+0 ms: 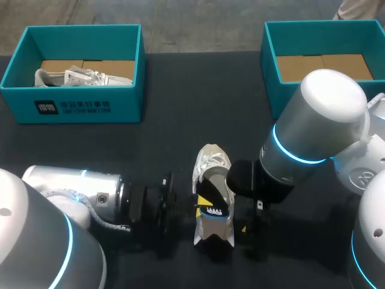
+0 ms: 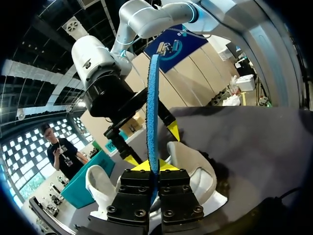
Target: Take the shoe out of the shoebox, open the shoe tongue, remove and reinsert the insole, then place the shoe into the shoebox
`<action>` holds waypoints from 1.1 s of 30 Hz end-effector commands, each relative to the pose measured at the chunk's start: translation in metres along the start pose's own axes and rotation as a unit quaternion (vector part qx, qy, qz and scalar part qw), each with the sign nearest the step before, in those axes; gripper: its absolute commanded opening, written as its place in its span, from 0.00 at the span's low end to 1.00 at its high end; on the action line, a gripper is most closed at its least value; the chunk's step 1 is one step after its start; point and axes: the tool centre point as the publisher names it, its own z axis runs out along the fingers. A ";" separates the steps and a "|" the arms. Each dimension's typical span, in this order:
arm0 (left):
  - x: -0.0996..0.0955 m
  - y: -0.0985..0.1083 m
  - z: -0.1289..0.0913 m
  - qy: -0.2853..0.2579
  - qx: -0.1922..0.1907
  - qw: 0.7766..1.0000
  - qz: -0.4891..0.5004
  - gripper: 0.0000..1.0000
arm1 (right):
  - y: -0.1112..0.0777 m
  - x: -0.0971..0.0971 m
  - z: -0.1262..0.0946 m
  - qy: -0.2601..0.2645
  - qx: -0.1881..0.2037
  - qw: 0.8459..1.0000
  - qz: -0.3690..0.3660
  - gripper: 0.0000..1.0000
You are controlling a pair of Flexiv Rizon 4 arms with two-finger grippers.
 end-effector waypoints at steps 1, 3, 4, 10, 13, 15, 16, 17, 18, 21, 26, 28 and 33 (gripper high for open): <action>-0.003 0.006 0.006 0.001 -0.005 1.000 0.002 0.00 | -0.001 0.001 0.001 -0.001 0.000 1.000 0.000 1.00; -0.004 0.009 0.007 -0.001 -0.011 1.000 0.005 0.00 | -0.001 0.001 0.001 -0.001 0.000 1.000 0.000 1.00; -0.005 0.010 0.007 -0.001 -0.013 1.000 0.005 0.00 | -0.001 0.001 0.001 -0.001 0.000 1.000 0.000 1.00; -0.008 0.016 0.012 -0.001 -0.025 1.000 0.017 0.00 | -0.001 0.001 0.001 -0.001 0.000 1.000 0.000 1.00; -0.010 0.020 0.014 -0.001 -0.028 0.999 0.019 0.00 | -0.001 0.001 0.001 -0.001 0.000 1.000 0.000 1.00; -0.012 0.023 0.015 0.000 -0.035 0.999 0.021 0.00 | -0.001 0.001 0.001 -0.001 0.000 1.000 0.000 1.00; -0.012 0.024 0.016 0.000 -0.038 0.999 0.020 0.00 | -0.001 0.001 0.001 -0.001 0.000 1.000 0.000 1.00; -0.013 0.025 0.016 0.000 -0.043 0.999 0.021 0.00 | -0.001 0.001 0.001 -0.001 0.000 1.000 0.000 1.00; -0.013 0.027 0.017 -0.001 -0.045 0.999 0.022 0.00 | -0.001 0.001 0.001 -0.001 0.000 1.000 0.000 1.00; -0.017 0.030 0.017 -0.003 -0.053 0.998 0.021 0.00 | -0.001 0.001 0.001 -0.001 0.000 1.000 0.000 1.00; -0.017 0.029 0.016 -0.002 -0.050 0.999 0.013 0.00 | -0.001 0.001 0.001 -0.001 0.000 1.000 0.000 1.00; -0.016 0.026 0.015 -0.002 -0.046 0.999 0.010 0.00 | -0.001 0.001 0.001 -0.001 0.000 1.000 0.000 1.00; -0.014 0.018 0.012 0.000 -0.040 0.999 0.008 0.12 | -0.001 0.001 0.001 -0.001 0.000 1.000 0.000 1.00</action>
